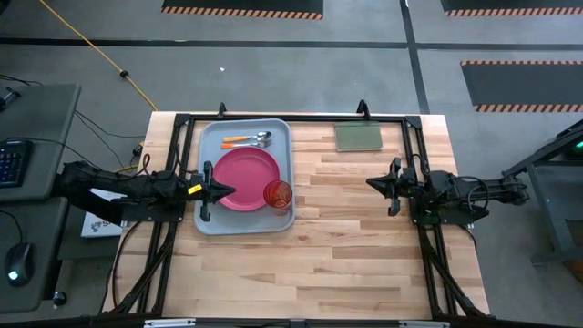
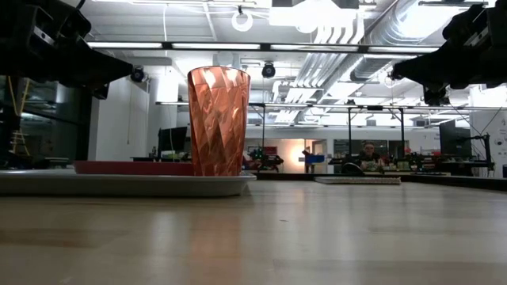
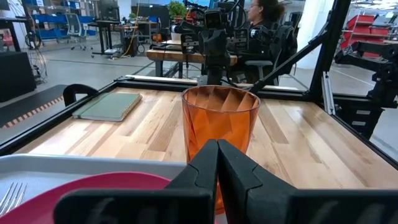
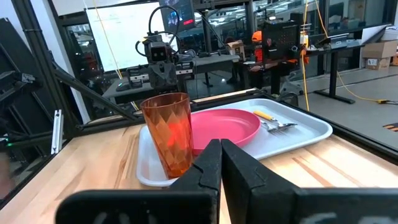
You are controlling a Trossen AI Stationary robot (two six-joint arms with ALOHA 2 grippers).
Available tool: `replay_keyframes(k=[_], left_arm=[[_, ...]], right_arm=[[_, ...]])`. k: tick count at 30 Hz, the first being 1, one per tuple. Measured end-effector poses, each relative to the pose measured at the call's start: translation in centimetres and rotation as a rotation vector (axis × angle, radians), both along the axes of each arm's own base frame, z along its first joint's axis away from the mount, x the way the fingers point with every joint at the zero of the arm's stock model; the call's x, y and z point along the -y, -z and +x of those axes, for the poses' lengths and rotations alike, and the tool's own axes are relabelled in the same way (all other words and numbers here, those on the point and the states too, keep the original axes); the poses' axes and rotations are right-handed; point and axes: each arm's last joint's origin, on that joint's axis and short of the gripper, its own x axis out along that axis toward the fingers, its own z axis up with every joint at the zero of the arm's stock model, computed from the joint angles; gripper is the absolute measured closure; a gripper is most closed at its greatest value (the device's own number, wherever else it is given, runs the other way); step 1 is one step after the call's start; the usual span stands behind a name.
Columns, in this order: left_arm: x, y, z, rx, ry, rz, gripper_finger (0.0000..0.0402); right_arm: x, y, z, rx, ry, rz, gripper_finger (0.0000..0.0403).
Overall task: Pick and place plate/cup/fork/spoon on tray
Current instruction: Return to Home Position
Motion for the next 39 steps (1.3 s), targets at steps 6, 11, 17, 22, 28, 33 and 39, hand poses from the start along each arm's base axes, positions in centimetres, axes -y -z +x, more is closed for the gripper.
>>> replay_keyframes(k=[6,11,17,22,28,33,39], left_arm=[[0.0,0.0,0.0,0.0,0.0,0.001,0.0398],[0.0,0.0,0.1,-0.002,0.0,0.0,0.0398],[0.2,1.0,0.6,-0.109,0.013,0.017,0.0398],[0.3,1.5,0.8,-0.153,0.017,0.024,0.0398],[-0.2,0.8,0.5,-0.088,-0.016,0.012,0.0398],[-0.4,-0.1,-0.1,0.013,-0.031,-0.002,0.0398],[-0.5,-0.9,-0.6,0.095,-0.031,-0.011,0.0398]], right_arm=[[0.0,0.0,0.0,0.0,0.0,0.0,0.04],[0.0,0.0,0.0,0.0,0.0,0.0,0.04],[0.0,0.0,0.0,0.0,0.0,0.0,0.04],[0.0,0.0,0.0,0.0,0.0,0.0,0.04],[0.0,0.0,0.0,-0.001,0.0,0.0,0.04],[0.0,0.0,0.0,-0.001,0.0,0.0,0.04],[0.0,0.0,0.0,-0.001,0.0,0.0,0.04]])
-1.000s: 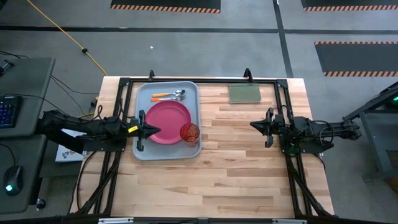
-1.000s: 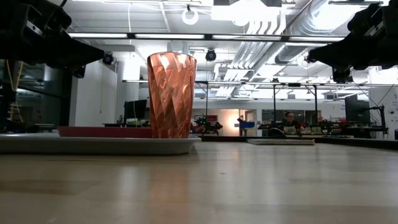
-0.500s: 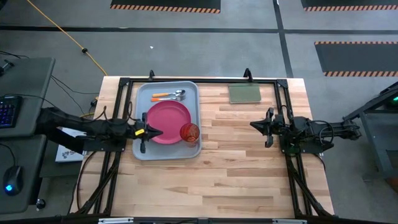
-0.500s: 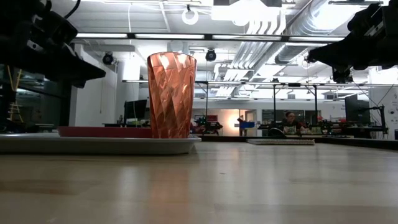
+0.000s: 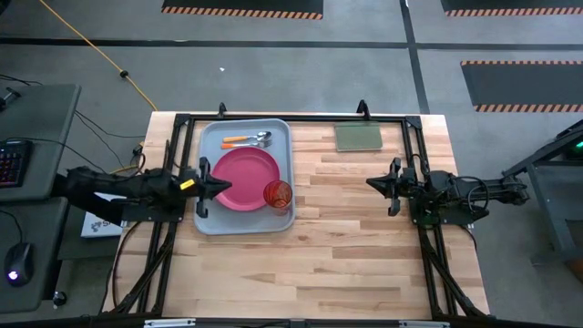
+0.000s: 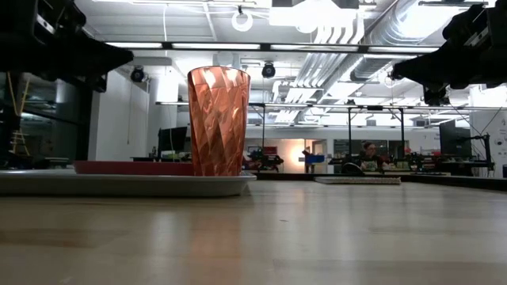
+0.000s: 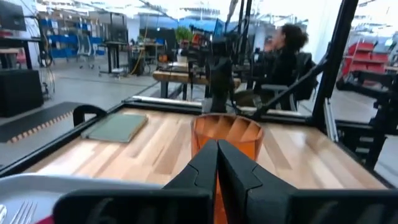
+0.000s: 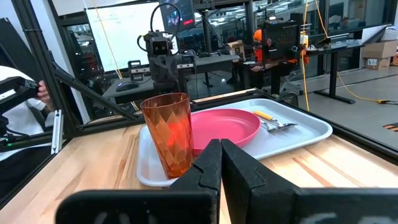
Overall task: Pick and place plate/cup/fork/spoon on tray
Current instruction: Return to Home Position
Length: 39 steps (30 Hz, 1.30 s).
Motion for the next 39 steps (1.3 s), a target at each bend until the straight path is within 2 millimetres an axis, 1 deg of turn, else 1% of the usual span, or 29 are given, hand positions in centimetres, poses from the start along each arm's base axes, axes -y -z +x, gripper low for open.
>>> replay_keyframes(k=[11,16,20,39], left_arm=[[-0.3,-1.2,-1.1,0.144,-0.014,-0.016,0.0398],[-0.4,-1.5,-1.2,0.177,-0.033,-0.017,0.0398],[-0.5,-1.2,-1.1,0.148,-0.035,-0.015,0.0398],[-0.5,-1.2,-1.1,0.152,-0.035,-0.015,0.0398]], right_arm=[[0.0,0.0,0.0,0.0,0.0,0.0,0.04],[0.0,0.0,0.0,0.0,0.0,0.0,0.04],[0.0,0.0,0.0,0.0,0.0,0.0,0.04],[0.0,0.0,0.0,0.0,0.0,0.0,0.04]])
